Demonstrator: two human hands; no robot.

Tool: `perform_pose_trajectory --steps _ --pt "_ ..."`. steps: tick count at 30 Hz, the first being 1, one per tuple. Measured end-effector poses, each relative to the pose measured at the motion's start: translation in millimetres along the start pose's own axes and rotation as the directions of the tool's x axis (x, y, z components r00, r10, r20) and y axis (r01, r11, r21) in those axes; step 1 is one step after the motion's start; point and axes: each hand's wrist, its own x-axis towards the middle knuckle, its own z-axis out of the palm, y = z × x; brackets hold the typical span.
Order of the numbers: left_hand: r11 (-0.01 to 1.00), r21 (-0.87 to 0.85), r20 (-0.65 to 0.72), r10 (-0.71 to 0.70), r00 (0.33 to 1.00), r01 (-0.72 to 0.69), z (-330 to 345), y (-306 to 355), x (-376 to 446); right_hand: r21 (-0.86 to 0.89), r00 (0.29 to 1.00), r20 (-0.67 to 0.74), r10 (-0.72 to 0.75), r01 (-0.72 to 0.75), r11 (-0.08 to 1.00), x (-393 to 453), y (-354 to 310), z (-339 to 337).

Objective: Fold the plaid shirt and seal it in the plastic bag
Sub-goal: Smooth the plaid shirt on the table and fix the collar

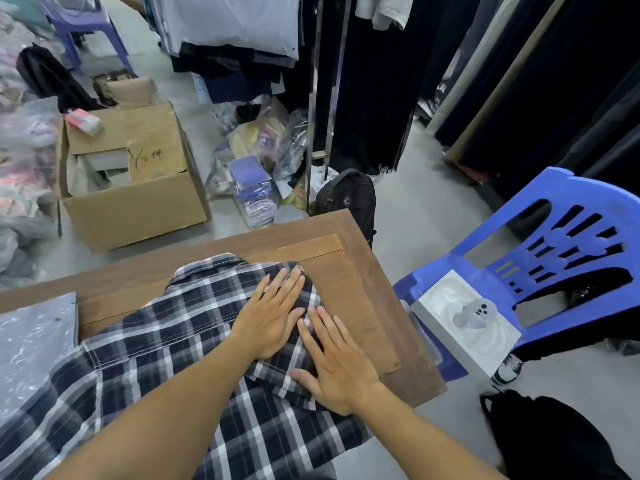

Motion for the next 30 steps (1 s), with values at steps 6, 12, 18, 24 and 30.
perform_pose_trajectory --steps 6,12,18,24,30 --pt "1.0 -0.027 0.078 -0.005 0.997 0.007 -11 -1 2 -0.048 1.0 -0.01 -0.027 0.027 0.998 3 0 -1" --pt "0.987 -0.132 -0.05 -0.104 0.993 0.097 -50 -36 -35 -0.154 0.986 -0.079 -0.147 0.134 0.979 38 -12 -42" --pt "0.837 -0.312 -0.15 -0.511 0.846 0.45 -75 -104 -139 -0.205 0.922 -0.067 -0.381 0.361 0.91 115 -88 -57" --pt "0.482 -0.346 -0.041 -0.865 0.501 0.805 -69 -157 -260 -0.058 0.881 0.003 -0.473 0.472 0.88 168 -195 -56" --pt "0.253 -0.348 0.141 -0.938 0.317 0.903 -57 -172 -329 0.077 0.898 0.099 -0.43 0.424 0.903 204 -246 -50"
